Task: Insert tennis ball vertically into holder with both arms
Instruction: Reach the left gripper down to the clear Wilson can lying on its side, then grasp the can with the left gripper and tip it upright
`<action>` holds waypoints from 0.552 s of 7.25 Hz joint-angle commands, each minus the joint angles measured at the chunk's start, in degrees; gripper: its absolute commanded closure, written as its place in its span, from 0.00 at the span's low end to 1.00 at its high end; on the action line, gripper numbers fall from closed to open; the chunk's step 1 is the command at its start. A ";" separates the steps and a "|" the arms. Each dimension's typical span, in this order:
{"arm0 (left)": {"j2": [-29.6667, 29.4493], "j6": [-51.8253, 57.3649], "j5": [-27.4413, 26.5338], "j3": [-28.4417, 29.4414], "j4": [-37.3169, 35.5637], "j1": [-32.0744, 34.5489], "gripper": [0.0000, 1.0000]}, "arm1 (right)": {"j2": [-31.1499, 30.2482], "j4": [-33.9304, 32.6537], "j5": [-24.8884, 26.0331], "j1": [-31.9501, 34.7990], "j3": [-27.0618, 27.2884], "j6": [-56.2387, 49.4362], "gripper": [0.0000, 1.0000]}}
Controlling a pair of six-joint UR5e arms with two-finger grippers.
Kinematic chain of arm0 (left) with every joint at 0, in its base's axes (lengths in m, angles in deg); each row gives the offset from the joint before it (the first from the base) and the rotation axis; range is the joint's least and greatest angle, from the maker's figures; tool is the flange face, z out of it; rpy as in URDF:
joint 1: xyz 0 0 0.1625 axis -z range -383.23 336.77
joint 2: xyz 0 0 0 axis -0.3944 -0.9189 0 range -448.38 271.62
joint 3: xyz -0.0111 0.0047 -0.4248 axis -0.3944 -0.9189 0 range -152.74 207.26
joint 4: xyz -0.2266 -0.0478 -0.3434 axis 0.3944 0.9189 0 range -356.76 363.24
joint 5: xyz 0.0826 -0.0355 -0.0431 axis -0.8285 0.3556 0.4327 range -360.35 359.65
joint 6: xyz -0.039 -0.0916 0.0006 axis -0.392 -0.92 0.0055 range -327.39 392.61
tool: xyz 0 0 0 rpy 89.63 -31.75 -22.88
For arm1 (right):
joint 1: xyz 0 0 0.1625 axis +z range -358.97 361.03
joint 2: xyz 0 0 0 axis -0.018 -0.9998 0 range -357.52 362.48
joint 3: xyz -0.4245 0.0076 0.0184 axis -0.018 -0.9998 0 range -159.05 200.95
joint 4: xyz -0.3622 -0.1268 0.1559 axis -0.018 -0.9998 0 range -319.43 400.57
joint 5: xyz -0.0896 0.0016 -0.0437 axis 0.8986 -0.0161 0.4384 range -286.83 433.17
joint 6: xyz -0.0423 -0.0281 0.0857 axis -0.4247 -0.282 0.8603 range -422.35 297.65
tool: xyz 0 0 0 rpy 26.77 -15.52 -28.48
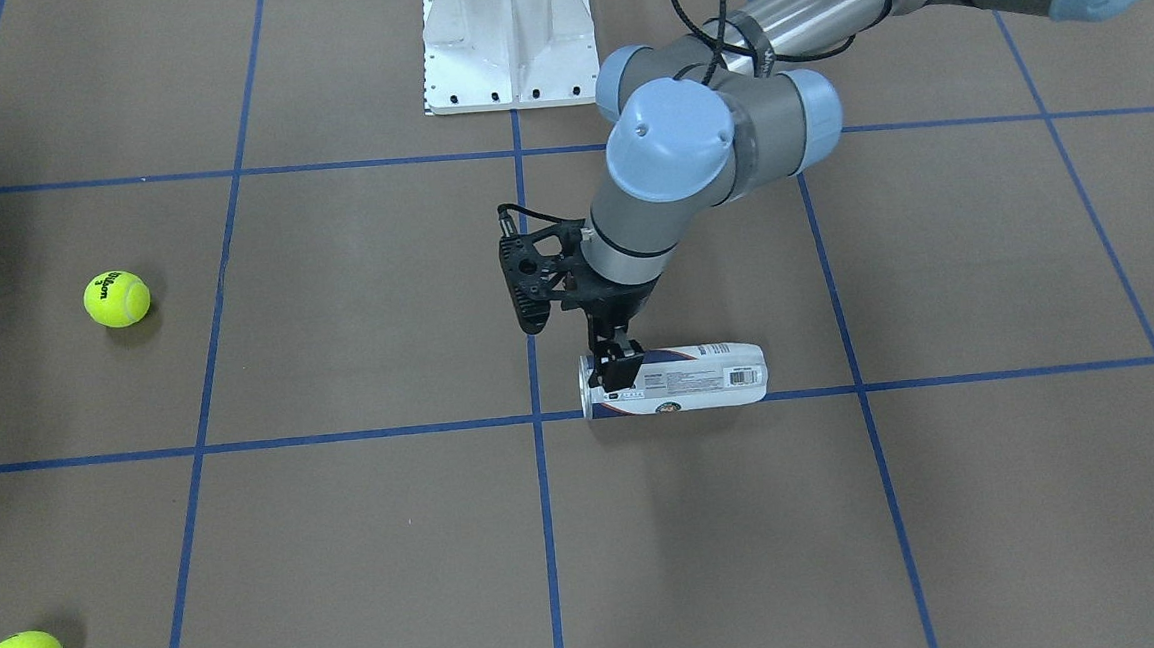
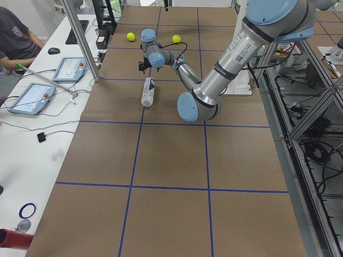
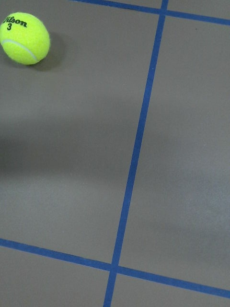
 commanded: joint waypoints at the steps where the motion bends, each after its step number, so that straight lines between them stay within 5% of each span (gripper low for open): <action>1: -1.50 7.04 -5.30 1.82 -2.84 -2.00 0.01 | -2.83 5.58 -0.15 0.04 0.23 0.15 0.00; 4: -1.59 9.44 -10.78 1.92 -3.90 -4.91 0.01 | -5.82 11.76 0.29 0.04 -0.38 0.42 0.00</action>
